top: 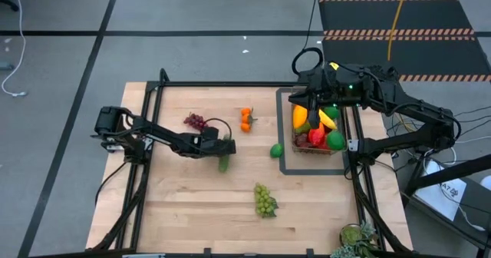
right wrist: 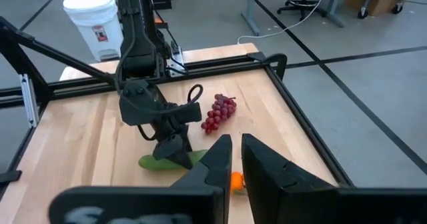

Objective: Build produce basket
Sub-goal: Put the green cucumber into the wire basket

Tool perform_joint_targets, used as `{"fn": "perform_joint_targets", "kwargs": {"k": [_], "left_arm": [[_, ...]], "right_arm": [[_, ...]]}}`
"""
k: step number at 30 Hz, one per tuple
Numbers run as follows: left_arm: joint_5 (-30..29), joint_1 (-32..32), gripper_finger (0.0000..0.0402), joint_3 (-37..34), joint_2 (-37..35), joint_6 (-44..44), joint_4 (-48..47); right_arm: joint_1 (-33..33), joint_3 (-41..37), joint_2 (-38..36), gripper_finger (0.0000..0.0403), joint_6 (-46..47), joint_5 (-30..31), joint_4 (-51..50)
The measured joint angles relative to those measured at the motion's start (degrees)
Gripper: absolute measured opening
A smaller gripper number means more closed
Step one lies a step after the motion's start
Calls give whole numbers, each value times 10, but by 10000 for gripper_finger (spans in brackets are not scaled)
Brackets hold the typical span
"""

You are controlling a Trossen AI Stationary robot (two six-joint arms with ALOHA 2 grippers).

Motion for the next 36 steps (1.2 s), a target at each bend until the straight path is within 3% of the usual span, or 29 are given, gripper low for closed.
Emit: {"fn": "perform_joint_targets", "kwargs": {"k": [6,18,23,29,36], "left_arm": [[23,0,275,1,0,79,-11],[45,3,161,0,0,130,-28],[59,16,153,-3,-24,136,5],[55,47,179,-2,-95,208,156],[47,95,183,-1,-196,327,349]], "right_arm": [[0,0,-5,27,13,0,0],[0,0,-5,27,47,0,1],[0,0,-5,27,49,0,6],[-2,0,-5,27,91,19,34],[-3,0,1,27,167,58,88]]}}
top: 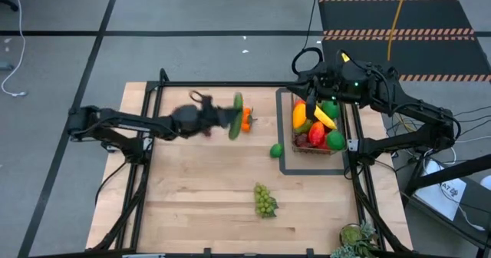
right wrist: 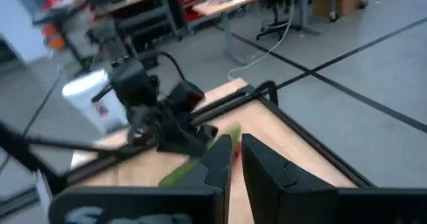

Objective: Build produce basket
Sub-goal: Put the green cucumber into the wire basket

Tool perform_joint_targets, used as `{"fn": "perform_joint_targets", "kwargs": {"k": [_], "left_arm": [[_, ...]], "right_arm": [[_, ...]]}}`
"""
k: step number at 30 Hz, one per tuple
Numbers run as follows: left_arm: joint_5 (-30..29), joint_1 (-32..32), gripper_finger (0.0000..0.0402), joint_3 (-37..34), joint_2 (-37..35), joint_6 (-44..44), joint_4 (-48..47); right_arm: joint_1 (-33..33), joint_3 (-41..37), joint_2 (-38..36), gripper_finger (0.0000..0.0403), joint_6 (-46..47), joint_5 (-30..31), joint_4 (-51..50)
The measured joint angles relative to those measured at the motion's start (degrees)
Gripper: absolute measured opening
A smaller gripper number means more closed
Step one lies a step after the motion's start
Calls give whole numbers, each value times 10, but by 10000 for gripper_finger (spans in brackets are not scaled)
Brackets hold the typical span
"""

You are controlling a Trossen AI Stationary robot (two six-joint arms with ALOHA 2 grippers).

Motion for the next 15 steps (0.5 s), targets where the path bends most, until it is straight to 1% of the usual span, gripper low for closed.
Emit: {"fn": "perform_joint_targets", "kwargs": {"k": [2,5,9,15], "left_arm": [[-1,15,183,0,-31,25,37],[12,40,183,0,-83,60,67],[40,74,183,1,-151,94,67],[90,109,184,1,-236,100,68]], "right_arm": [[0,0,1,27,25,7,19],[0,0,3,27,62,8,65],[4,0,3,27,101,5,109],[39,0,3,27,102,2,132]]}}
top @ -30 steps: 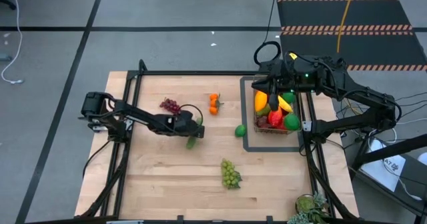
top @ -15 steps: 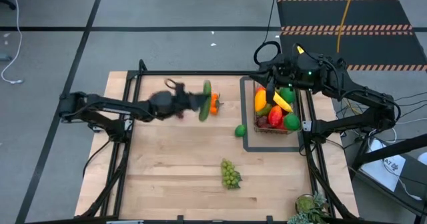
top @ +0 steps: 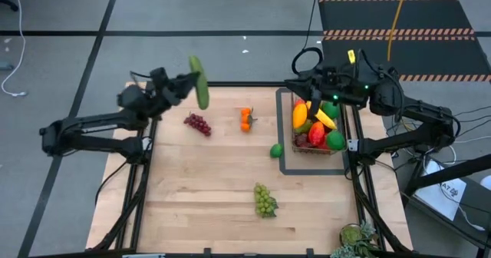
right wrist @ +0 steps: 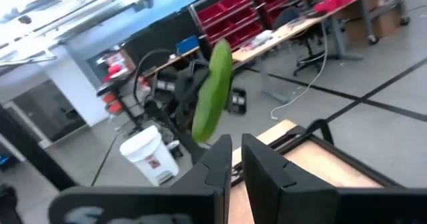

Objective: Build produce basket
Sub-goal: Put the green cucumber into the wire basket

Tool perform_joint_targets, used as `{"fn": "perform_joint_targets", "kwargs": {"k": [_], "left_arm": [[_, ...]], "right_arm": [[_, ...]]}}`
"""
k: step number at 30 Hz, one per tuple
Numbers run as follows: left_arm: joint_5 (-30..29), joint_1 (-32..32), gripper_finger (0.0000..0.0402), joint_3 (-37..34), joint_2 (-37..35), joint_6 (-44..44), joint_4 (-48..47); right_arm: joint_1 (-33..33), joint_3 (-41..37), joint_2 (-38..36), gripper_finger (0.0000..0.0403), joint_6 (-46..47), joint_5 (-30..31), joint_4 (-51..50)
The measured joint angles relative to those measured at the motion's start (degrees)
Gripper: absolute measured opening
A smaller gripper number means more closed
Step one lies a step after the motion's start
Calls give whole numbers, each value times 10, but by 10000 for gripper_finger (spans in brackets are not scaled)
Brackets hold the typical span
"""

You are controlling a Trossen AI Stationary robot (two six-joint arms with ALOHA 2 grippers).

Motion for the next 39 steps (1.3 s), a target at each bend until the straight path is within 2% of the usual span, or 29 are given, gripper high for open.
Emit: {"fn": "perform_joint_targets", "kwargs": {"k": [9,14,18,22,29,39], "left_arm": [[38,4,184,0,-87,-38,-1],[61,4,184,35,-104,-36,-41],[89,4,184,110,-95,5,-143],[123,4,184,207,-70,74,-261],[162,4,184,357,-14,155,-397],[200,4,184,510,53,187,-568]], "right_arm": [[51,0,17,27,4,3,1],[70,0,41,27,44,5,58],[92,0,64,27,80,23,115],[111,0,87,27,64,49,154],[112,0,108,27,56,28,165],[112,0,112,27,25,-5,164]]}}
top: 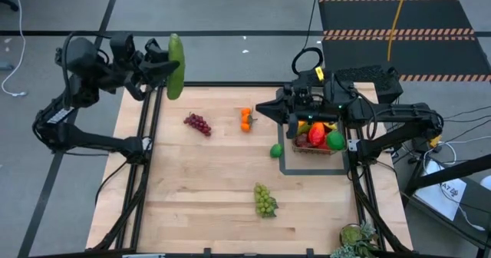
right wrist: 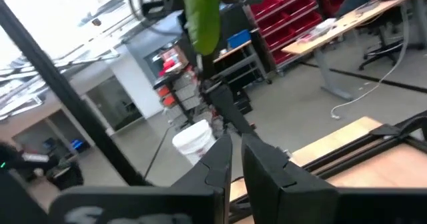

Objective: Build produce basket
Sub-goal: Put the green cucumber into the wire basket

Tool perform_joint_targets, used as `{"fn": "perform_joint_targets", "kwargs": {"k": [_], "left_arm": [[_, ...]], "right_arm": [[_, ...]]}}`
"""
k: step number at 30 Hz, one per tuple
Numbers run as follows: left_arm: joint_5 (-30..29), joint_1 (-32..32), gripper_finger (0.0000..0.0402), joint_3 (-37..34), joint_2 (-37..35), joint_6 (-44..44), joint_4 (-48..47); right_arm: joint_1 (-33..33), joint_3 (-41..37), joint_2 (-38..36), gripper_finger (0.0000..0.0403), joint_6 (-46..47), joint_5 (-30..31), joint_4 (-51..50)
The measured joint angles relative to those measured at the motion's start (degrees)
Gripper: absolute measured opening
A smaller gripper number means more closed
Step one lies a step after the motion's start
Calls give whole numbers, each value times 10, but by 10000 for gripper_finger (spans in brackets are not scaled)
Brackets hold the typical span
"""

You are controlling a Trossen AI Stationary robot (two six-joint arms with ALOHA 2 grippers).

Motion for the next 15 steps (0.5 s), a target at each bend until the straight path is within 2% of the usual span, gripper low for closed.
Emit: {"fn": "perform_joint_targets", "kwargs": {"k": [8,15], "left_arm": [[14,0,184,52,41,37,-24],[53,0,184,84,68,35,-34]], "right_arm": [[0,0,0,27,-26,-10,-1],[0,0,0,27,-28,-10,-1]]}}
